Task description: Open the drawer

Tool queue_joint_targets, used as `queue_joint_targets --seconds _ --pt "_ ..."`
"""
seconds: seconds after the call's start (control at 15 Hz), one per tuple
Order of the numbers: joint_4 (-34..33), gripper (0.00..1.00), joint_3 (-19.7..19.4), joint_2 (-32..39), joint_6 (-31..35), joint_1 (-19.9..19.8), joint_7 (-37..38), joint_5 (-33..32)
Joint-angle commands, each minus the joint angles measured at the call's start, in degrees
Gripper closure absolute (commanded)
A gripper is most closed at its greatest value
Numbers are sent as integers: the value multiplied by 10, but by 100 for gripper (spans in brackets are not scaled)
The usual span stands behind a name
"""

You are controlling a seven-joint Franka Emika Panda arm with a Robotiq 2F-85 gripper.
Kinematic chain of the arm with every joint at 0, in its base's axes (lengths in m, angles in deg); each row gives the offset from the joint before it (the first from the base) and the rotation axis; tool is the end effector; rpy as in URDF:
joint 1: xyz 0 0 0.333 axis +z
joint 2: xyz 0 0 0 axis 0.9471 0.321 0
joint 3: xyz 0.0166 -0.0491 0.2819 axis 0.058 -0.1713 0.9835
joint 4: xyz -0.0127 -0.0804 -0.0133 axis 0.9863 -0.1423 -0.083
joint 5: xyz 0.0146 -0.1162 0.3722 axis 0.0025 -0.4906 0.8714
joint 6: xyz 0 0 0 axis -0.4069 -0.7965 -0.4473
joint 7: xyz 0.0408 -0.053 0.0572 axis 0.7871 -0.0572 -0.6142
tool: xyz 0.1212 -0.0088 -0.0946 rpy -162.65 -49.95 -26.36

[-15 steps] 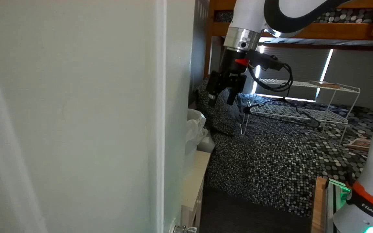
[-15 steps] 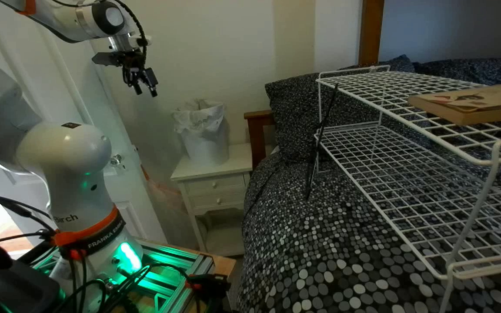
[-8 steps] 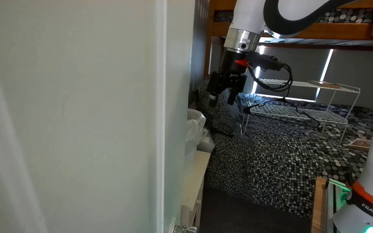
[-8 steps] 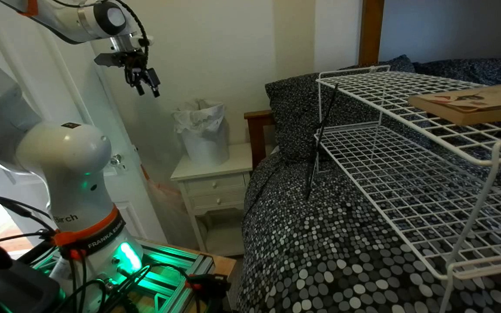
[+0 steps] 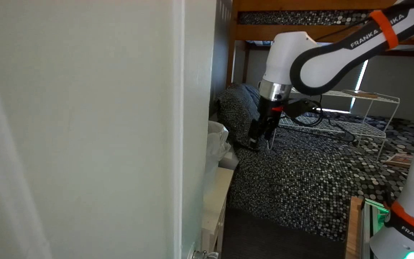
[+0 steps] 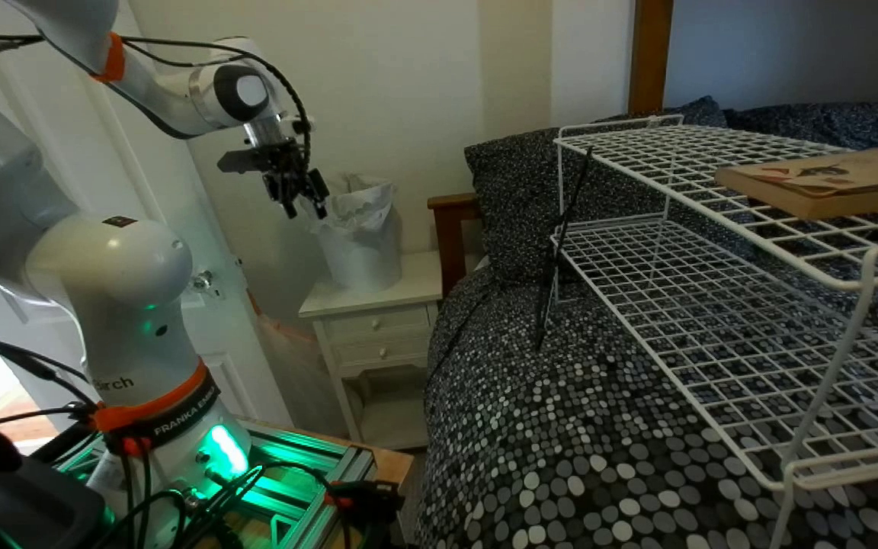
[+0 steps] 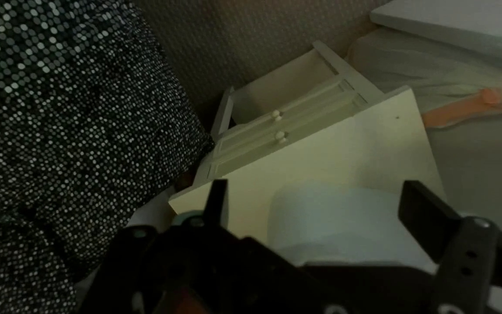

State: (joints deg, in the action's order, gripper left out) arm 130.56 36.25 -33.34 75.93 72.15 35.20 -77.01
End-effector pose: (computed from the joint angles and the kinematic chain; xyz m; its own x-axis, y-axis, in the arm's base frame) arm 0.4214 0.0656 0.3214 0.9856 -0.0720 0.1531 -0.0796 -0.9958 0.0442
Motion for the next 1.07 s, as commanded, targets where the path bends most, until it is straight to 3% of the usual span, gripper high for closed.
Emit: queue_joint_targets --seconds 0.0,0.13,0.2,0.47,0.53,0.67,1.0 --pt "67 0 -24 40 96 -2 -68 -29" --pt "97 0 -35 68 166 -5 -105 -43" --pt "73 0 -42 109 181 -5 -127 -45" --pt "86 0 -78 200 342 -9 -205 -35" --pt "86 0 -65 151 286 -3 -172 -31" --pt "84 0 -78 190 327 -6 -195 -30" --pt "78 0 -80 205 334 -6 -199 -30"
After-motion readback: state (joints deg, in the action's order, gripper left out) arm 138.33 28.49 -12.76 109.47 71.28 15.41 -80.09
